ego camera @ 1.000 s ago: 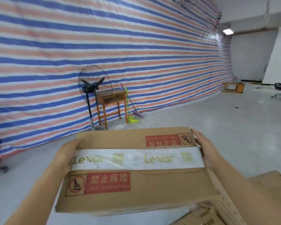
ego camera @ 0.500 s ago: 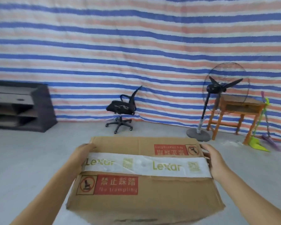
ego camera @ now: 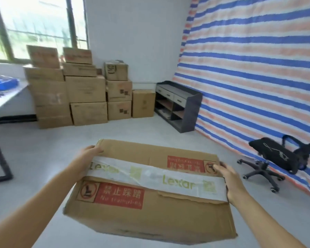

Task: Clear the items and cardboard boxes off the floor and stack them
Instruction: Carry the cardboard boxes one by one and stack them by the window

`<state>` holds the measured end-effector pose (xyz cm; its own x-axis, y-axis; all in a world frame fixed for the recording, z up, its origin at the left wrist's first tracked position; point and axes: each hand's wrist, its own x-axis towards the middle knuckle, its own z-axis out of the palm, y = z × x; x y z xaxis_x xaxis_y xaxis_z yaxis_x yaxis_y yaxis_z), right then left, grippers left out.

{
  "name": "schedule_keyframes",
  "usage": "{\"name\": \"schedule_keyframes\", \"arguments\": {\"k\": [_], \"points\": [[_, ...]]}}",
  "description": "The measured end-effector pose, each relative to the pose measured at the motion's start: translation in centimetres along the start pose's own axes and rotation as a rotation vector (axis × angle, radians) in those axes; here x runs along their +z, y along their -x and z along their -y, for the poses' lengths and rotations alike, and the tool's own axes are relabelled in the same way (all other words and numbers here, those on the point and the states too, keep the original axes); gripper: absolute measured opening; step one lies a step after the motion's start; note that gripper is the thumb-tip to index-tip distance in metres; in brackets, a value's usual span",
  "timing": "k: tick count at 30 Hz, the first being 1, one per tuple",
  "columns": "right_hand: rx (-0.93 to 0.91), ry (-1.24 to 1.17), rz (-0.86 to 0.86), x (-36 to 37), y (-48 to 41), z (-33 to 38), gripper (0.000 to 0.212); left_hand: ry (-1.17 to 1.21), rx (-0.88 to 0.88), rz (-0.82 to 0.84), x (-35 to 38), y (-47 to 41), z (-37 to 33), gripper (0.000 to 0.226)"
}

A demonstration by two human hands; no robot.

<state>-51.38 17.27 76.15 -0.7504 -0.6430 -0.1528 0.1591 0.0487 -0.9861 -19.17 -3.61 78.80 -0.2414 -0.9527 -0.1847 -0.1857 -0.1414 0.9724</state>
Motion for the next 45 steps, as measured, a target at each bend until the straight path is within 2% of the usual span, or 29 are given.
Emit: {"name": "schedule_keyframes", "arguments": {"k": [4, 9, 15, 20, 23, 27, 33, 38, 43, 45], "points": [[-0.026, 0.041, 0.174, 6.1, -3.9, 1.0, 0.027, 0.063, 0.052, -0.194, -3.9, 0.3, -0.9, 0.013], [-0.036, 0.048, 0.293, 13.9, -8.7, 1.8, 0.029, 0.173, 0.090, -0.339, -7.9, -2.6, -1.2, 0.009], [-0.052, 0.066, 0.392, 24.0, -16.1, 3.4, 0.030, 0.247, 0.120, -0.407, -12.5, -11.7, -0.9, 0.010], [-0.101, 0.082, 0.380, 32.0, -22.6, 6.1, 0.028, 0.294, 0.130, -0.389, -14.9, -21.3, -2.9, 0.010], [-0.147, 0.077, 0.352, 35.5, -26.8, 6.8, 0.033, 0.262, 0.177, -0.409, -15.5, -26.9, -3.3, 0.021], [-0.152, 0.088, 0.300, 38.2, -31.6, 5.4, 0.034, 0.225, 0.184, -0.437, -14.6, -32.8, -2.7, 0.034], [-0.116, 0.081, 0.302, 41.6, -42.9, 4.8, 0.027, 0.211, 0.162, -0.413, -10.7, -44.2, -4.1, 0.021], [-0.062, 0.068, 0.367, 44.5, -55.1, 5.5, 0.029, 0.154, 0.100, -0.415, -6.4, -56.0, -6.5, 0.021], [-0.074, 0.056, 0.358, 46.5, -66.9, 7.6, 0.026, 0.136, 0.094, -0.403, -1.5, -66.3, -10.7, 0.025], [-0.092, 0.056, 0.332, 47.5, -71.1, 8.2, 0.032, 0.125, 0.105, -0.430, -0.1, -69.8, -11.6, 0.031]]}}
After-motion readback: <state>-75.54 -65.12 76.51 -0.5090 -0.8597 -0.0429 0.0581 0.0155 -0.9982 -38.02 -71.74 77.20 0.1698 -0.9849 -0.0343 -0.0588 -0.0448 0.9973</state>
